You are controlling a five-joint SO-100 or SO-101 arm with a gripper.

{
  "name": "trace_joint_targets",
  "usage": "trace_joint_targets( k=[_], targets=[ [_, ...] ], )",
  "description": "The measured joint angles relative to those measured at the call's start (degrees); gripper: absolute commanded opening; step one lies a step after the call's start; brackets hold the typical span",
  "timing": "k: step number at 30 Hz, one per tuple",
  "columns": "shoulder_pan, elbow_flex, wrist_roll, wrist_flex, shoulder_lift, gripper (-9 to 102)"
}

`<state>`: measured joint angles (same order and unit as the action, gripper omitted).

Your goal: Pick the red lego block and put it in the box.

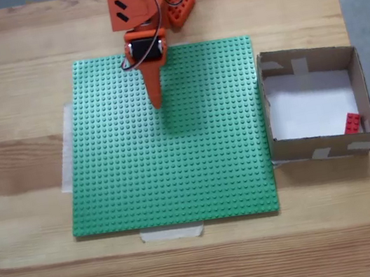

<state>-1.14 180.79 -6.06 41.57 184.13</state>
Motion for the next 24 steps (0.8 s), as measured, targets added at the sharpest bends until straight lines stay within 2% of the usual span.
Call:
trace_joint_targets(
  k=[24],
  targets=[
    [0.00,0.53,1.14,0.00,0.09,-1]
  ],
)
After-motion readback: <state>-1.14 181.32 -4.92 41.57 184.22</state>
